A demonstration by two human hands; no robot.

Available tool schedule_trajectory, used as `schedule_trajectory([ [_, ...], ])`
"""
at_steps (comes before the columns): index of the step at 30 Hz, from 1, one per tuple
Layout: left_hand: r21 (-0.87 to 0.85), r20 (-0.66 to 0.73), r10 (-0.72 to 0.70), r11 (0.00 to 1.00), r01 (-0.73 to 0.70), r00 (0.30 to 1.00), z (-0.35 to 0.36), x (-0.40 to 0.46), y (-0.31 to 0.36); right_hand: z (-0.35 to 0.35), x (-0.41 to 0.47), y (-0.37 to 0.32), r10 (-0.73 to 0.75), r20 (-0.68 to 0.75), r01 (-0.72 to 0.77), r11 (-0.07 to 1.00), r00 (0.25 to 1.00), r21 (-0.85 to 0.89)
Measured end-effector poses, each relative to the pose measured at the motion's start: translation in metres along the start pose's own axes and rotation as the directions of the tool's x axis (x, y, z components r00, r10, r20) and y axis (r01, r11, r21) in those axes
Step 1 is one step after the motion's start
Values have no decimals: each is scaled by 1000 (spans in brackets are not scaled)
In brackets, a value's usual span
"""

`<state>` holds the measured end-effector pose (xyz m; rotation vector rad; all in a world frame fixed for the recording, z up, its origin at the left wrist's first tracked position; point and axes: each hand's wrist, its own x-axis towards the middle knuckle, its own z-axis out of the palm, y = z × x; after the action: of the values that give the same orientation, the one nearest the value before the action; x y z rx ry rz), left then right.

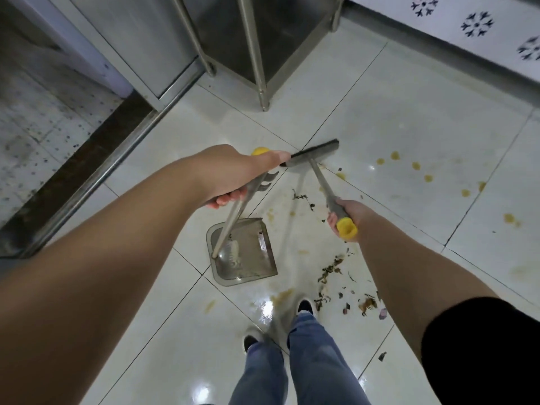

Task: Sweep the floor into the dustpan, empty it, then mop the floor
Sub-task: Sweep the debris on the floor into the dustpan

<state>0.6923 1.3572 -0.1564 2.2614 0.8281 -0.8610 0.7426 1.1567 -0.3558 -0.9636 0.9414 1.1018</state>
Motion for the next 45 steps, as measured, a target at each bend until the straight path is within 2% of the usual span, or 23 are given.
schedule_trajectory([
  [5, -45, 21, 43, 998, -42, 999, 1, -7, -2, -48, -35, 50, 44, -62, -42, 998, 997, 38],
  [10, -68, 63, 110, 992, -106, 992, 6, -14, -1, -97, -76, 107, 104, -196, -126, 987, 975, -99],
  [13, -72, 82, 129, 990, -123, 988, 12, -18, 1, -107, -95, 130, 168, -197, -185, 981, 966, -67],
  [17, -79, 48, 148, 986, -144, 988, 20, -23, -6, -108, -116, 135, 113, -156, -120, 992, 981, -40],
  [22, -52, -3, 105, 993, -105, 994, 16, -24, -18, -92, -128, 122, 40, -130, -46, 998, 991, -44],
  [25, -43, -5, 90, 995, -90, 996, 11, -22, -23, -69, -117, 102, -19, -82, 19, 1000, 996, 4],
  [29, -39, -25, 76, 996, -77, 997, 11, -18, -24, -30, -80, 70, -122, -100, 131, 988, 988, 88],
  [33, -10, -14, 111, 994, -112, 994, 16, -18, -22, -22, -50, 56, -81, -102, 102, 967, 992, 231],
  [38, -16, -24, 159, 987, -160, 987, 23, -24, -17, -43, -60, 100, -27, -48, 43, 919, 998, 392],
  [45, -24, -7, 179, 984, -179, 984, 18, -33, -29, -106, -106, 194, 86, -151, -24, 928, 985, 371],
])
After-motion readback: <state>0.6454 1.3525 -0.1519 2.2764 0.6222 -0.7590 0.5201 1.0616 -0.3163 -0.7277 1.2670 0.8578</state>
